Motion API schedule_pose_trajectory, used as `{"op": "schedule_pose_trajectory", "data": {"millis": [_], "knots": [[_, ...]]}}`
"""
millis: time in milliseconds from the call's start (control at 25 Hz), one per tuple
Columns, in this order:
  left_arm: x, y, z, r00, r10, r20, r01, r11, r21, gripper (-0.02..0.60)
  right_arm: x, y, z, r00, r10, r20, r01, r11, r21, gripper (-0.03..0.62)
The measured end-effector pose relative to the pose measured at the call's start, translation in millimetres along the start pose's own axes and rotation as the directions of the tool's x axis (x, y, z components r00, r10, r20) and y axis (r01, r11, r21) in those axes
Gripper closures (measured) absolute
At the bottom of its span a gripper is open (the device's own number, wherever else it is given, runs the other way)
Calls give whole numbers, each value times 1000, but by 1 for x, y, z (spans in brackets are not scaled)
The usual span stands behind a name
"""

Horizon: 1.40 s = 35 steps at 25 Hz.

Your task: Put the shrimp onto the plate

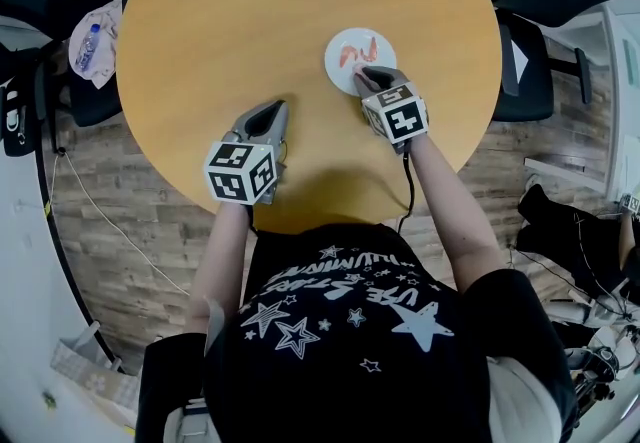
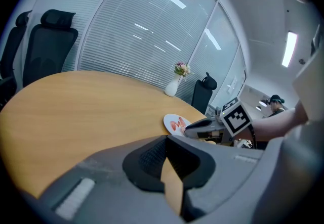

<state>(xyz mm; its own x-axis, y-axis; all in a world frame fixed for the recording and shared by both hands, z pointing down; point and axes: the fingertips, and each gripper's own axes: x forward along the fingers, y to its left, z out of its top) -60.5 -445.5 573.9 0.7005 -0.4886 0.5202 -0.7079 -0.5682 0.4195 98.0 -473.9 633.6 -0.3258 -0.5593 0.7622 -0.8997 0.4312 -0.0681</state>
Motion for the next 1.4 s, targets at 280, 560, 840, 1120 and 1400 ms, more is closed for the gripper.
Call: {"op": "schedule_pose_trajectory", "data": {"millis": [280, 560, 840, 1120, 1400], "knots": [[2, 1, -3, 1000, -5, -4, 5, 1000, -3, 580, 4, 3, -1, 1000, 4, -17, -4, 1000, 7, 523], [3, -3, -5, 1000, -3, -8, 3, 1000, -1, 580, 5, -1, -3, 1000, 14, -21, -13, 1000, 8, 522], [0, -3, -6, 1000, 5, -13, -5, 1000, 1, 580, 4, -2, -1, 1000, 6, -30, -6, 1000, 9, 499], [-8, -10, -7, 1000, 19, -4, -19, 1000, 16, 580, -10, -4, -3, 1000, 0, -4, 0, 1000, 26, 502], [-22, -25, -2, 999, 34, 28, -35, 999, 31, 580, -36, 0, 1, 999, 9, 52, -11, 999, 37, 502]]}}
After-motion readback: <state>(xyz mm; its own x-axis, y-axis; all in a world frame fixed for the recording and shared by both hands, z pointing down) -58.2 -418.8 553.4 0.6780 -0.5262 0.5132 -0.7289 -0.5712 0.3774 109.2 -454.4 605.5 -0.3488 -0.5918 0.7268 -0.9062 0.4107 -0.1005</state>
